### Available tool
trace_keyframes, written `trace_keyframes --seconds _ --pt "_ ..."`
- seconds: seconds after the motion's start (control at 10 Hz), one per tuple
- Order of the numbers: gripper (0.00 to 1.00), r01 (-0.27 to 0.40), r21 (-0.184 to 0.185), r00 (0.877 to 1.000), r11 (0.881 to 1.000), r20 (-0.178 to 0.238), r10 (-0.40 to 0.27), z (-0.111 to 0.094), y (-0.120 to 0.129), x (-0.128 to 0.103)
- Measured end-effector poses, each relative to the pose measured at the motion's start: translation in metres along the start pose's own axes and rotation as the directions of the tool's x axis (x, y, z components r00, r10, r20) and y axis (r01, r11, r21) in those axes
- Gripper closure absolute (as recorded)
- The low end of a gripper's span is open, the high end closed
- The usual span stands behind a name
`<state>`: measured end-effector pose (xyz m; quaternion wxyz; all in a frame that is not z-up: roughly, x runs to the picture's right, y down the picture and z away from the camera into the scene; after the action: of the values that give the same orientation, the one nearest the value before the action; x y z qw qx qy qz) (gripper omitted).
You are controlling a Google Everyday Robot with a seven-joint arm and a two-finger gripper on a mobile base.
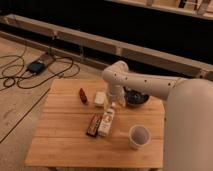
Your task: Place the bottle in the ceramic bowl
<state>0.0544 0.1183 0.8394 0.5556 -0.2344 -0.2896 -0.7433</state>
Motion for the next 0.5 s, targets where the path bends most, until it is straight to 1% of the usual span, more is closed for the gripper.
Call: trace_keyframes --seconds 0.1,0.5 --pt "0.31 0.004 -0.003 1.000 1.000 0.003 -0.004 0.006 -0.007 -0.001" --pt "0.31 -0.002 -0.009 1.000 1.000 0.022 0.002 0.025 -0.018 -0.006"
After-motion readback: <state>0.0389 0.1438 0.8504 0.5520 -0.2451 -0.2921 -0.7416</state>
